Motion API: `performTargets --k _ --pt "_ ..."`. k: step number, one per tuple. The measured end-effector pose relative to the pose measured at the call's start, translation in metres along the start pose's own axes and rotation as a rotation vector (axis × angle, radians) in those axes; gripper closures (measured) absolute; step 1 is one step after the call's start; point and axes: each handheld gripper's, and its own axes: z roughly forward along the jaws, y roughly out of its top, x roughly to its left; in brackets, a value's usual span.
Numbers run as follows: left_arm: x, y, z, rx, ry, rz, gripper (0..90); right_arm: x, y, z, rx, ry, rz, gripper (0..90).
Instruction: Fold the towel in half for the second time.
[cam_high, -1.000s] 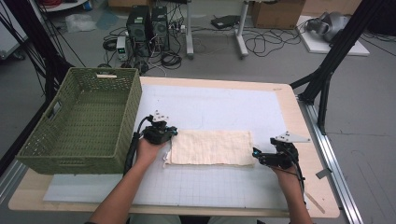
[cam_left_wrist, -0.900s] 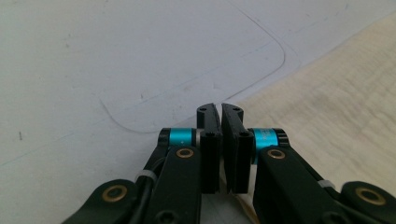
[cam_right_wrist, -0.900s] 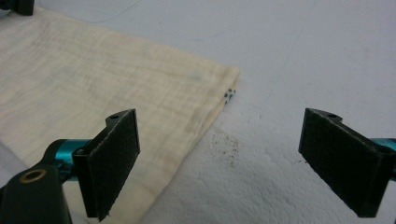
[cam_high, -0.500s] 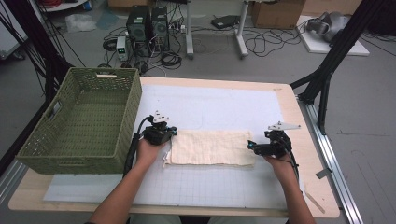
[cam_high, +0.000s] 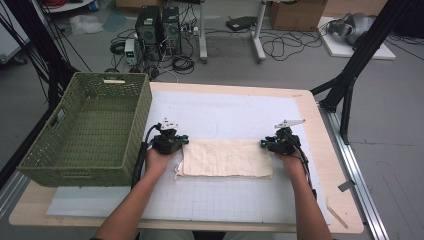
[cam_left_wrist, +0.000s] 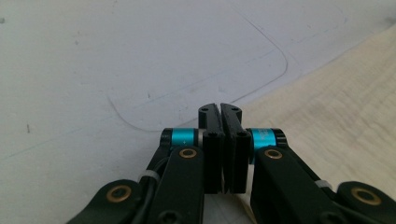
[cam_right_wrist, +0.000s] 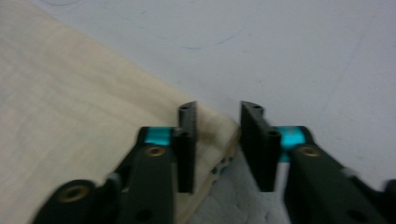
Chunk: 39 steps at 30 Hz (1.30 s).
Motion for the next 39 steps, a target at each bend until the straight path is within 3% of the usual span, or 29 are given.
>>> performTargets --k 3,6,9,13,21,26,31,35,39 --pt "0.0 0.0 0.0 -0.001 0.0 -0.007 87.3 0.004 0.001 0.0 0.009 0.009 -0.016 84.9" --pt "0.002 0.002 -0.004 -0.029 0.008 -0.018 87.3 0.01 0.003 -0.002 0.019 -0.047 -0.081 86.3" --pt "0.004 0.006 -0.01 -0.085 0.017 -0.031 87.3 0.013 0.005 -0.004 -0.024 -0.091 -0.109 86.5" --pt "0.004 0.008 -0.017 -0.115 0.006 -0.023 87.3 0.015 0.006 -0.011 -0.112 -0.097 -0.082 86.5" --pt "-0.002 0.005 -0.03 -0.146 -0.027 -0.011 87.2 0.023 -0.009 -0.023 -0.136 -0.088 -0.111 86.4" --pt "-0.003 0.005 -0.037 -0.163 -0.034 -0.011 87.2 0.027 -0.006 -0.035 -0.204 -0.1 -0.129 86.4" --pt "-0.002 0.008 -0.039 -0.205 -0.037 -0.042 87.2 0.026 -0.003 -0.04 -0.26 -0.104 -0.117 86.4" --pt "-0.002 0.007 -0.034 -0.195 -0.035 -0.061 87.2 0.022 -0.001 -0.034 -0.247 -0.115 -0.106 86.1" --pt "-0.003 0.006 -0.039 -0.195 -0.046 -0.047 87.2 0.024 -0.004 -0.034 -0.243 -0.098 -0.109 86.1"
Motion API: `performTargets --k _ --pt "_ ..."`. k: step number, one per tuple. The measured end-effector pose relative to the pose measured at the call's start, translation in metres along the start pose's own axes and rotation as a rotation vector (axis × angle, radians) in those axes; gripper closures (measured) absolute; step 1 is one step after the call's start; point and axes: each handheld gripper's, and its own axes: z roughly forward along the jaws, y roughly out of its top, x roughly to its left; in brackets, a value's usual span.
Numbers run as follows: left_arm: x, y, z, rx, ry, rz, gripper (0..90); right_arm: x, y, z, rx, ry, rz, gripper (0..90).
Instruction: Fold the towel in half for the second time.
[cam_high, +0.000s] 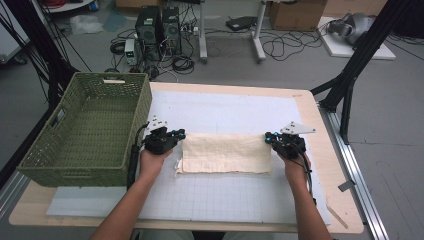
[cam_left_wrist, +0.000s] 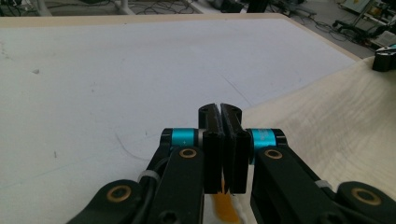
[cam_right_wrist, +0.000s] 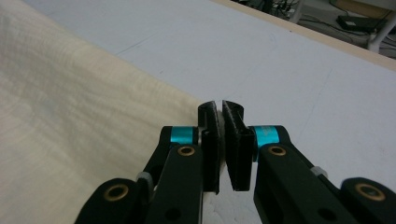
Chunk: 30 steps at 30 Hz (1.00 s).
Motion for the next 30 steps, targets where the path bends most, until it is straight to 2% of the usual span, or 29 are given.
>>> performTargets --k 2,5,7,11,15,25,30 --pt "-0.001 -0.001 -0.004 -0.003 -0.006 0.006 87.2 0.001 0.001 -0.004 -0.008 0.014 -0.01 86.0" --pt "-0.006 -0.005 -0.009 0.003 -0.009 0.031 87.1 0.004 0.0 -0.016 -0.058 0.042 -0.024 85.9" --pt "-0.008 -0.009 -0.013 0.02 -0.018 0.038 87.1 0.007 -0.006 -0.02 -0.062 0.058 -0.026 85.9" --pt "-0.014 -0.015 -0.021 0.021 -0.04 0.053 87.1 0.011 -0.017 -0.028 -0.069 0.083 -0.025 85.8" --pt "-0.017 -0.021 -0.025 0.05 -0.047 0.073 87.0 0.014 -0.025 -0.032 -0.056 0.105 -0.031 85.6" --pt "-0.023 -0.036 -0.033 0.072 -0.064 0.073 87.0 0.02 -0.035 -0.039 -0.031 0.141 -0.039 85.0" --pt "-0.026 -0.041 -0.036 0.087 -0.066 0.085 86.9 0.022 -0.038 -0.042 -0.028 0.155 -0.052 84.7"
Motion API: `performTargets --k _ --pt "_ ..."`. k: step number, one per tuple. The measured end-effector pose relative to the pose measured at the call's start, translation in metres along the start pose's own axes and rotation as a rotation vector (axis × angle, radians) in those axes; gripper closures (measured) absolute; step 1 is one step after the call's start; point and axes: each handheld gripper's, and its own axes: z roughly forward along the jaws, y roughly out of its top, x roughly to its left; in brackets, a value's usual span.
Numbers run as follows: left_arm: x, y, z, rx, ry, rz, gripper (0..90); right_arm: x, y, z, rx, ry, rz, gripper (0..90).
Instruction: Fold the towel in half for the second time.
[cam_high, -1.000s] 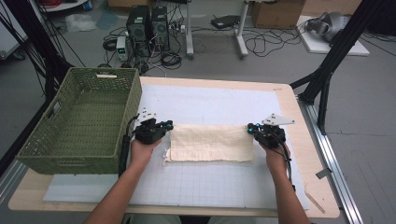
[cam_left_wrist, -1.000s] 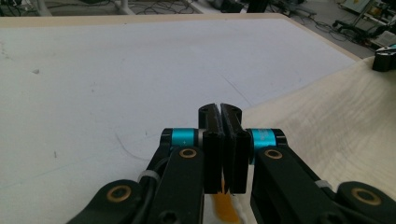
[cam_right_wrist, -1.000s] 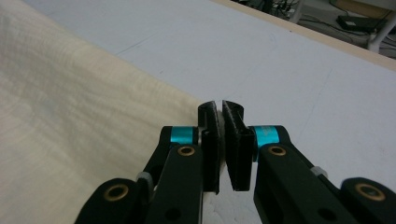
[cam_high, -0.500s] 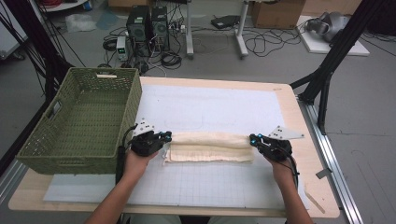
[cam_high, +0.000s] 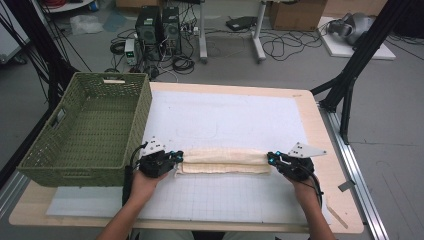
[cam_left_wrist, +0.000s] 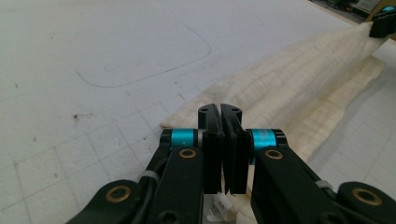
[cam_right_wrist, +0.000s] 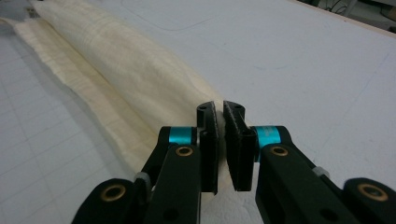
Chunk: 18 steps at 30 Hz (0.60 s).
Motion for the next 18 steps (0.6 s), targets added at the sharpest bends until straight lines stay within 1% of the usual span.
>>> performTargets --k 3,7,8,11,18 --pt "-0.0013 -0.0027 -0.0004 0.0 -0.004 0.002 86.9 0.0 -0.0021 -0.0011 0.002 0.0 -0.002 84.4" --pt "-0.0031 -0.0046 -0.0002 0.0 -0.003 0.005 86.8 0.001 -0.0036 -0.002 0.006 0.004 0.009 84.3" --pt "-0.0033 -0.005 -0.0003 -0.003 -0.003 0.003 86.8 0.0009 -0.0038 -0.0017 0.005 0.003 0.001 84.4" --pt "-0.0036 -0.0063 -0.0015 -0.004 -0.005 0.0 86.8 0.0027 -0.0044 -0.0021 0.012 0.012 0.005 84.4" --pt "-0.0057 -0.009 -0.0021 0.007 -0.011 0.009 86.8 0.0049 -0.0064 -0.0035 0.027 0.017 -0.005 84.4"
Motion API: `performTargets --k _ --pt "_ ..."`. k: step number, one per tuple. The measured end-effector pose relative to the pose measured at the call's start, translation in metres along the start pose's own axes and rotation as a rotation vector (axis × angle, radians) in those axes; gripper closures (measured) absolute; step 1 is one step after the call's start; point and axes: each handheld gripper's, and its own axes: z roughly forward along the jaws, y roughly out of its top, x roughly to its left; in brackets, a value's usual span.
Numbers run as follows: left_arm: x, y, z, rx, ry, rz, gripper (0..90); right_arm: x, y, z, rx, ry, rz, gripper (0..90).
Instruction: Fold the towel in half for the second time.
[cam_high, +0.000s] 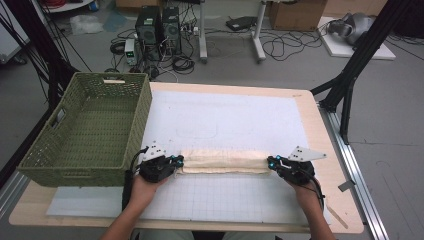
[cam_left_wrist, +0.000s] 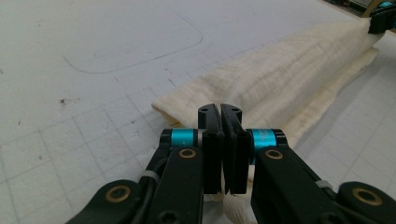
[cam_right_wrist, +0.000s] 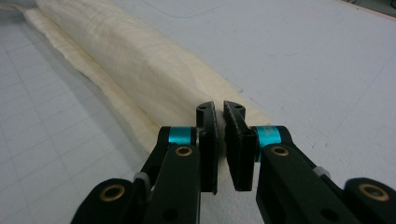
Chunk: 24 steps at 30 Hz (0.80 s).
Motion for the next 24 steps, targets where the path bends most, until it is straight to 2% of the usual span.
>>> performTargets --k 10,13,15,16,20,24 --pt "-0.002 -0.004 -0.002 0.02 0.0 0.009 86.4 0.004 -0.004 0.0 0.031 0.021 -0.004 84.4" --pt "-0.003 -0.005 -0.002 0.023 0.003 0.0 84.8 0.004 -0.004 -0.001 0.034 0.025 -0.001 84.4" --pt "-0.004 -0.004 -0.004 0.021 0.013 -0.001 79.8 0.005 -0.005 -0.001 0.037 0.026 -0.001 84.4" --pt "-0.003 -0.002 -0.005 0.016 0.017 -0.006 73.7 0.005 -0.004 0.0 0.038 0.025 -0.003 84.4" --pt "-0.002 0.01 -0.01 -0.032 0.001 -0.037 56.3 0.005 -0.005 0.0 0.045 0.029 -0.001 84.4" --pt "0.0 0.024 -0.014 -0.079 -0.015 -0.039 53.4 0.005 -0.005 0.001 0.051 0.03 -0.006 84.4"
